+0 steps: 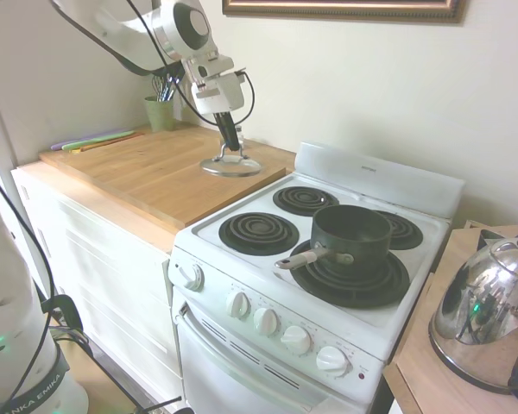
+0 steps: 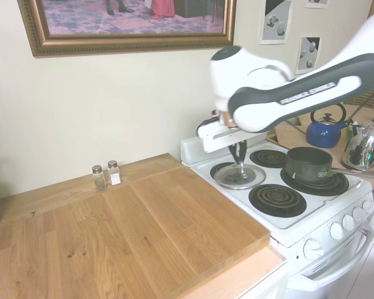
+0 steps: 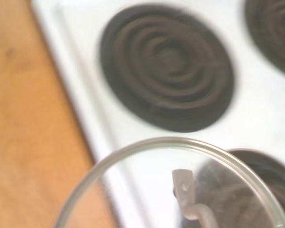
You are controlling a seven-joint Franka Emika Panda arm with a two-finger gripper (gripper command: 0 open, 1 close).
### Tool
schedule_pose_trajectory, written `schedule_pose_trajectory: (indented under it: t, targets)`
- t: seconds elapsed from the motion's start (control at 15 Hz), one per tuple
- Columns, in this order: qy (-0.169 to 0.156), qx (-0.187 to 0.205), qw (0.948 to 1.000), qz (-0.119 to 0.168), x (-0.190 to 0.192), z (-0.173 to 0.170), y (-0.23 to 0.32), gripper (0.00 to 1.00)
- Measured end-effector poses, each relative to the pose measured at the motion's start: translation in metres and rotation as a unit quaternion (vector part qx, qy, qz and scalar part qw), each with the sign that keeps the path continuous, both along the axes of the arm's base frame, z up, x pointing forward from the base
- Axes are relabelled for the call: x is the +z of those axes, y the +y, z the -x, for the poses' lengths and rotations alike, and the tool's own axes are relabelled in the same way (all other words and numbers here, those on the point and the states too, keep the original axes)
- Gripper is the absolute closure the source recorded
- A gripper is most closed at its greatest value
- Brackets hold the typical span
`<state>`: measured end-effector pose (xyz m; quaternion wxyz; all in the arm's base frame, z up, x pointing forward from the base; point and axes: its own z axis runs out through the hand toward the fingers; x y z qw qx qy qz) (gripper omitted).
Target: Uncover the lid of the pot
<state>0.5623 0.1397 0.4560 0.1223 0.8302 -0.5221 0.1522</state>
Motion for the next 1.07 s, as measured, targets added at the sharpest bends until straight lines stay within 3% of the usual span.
schedule_pose_trajectory:
  t: [0.2,0.4,0.67,0.93,1.07]
  targets:
    - [0.044,0.034,0.9985,-0.003,-0.025,-0.025,0.051,1.00]
    - [0.095,0.083,0.9913,-0.038,-0.035,-0.033,0.071,1.00]
    - [0.151,0.123,0.9759,-0.098,-0.039,-0.042,0.056,1.00]
    - [0.194,0.141,0.9626,-0.126,-0.057,-0.049,0.039,1.00]
    - [0.206,0.146,0.9585,-0.132,-0.068,-0.055,0.032,1.00]
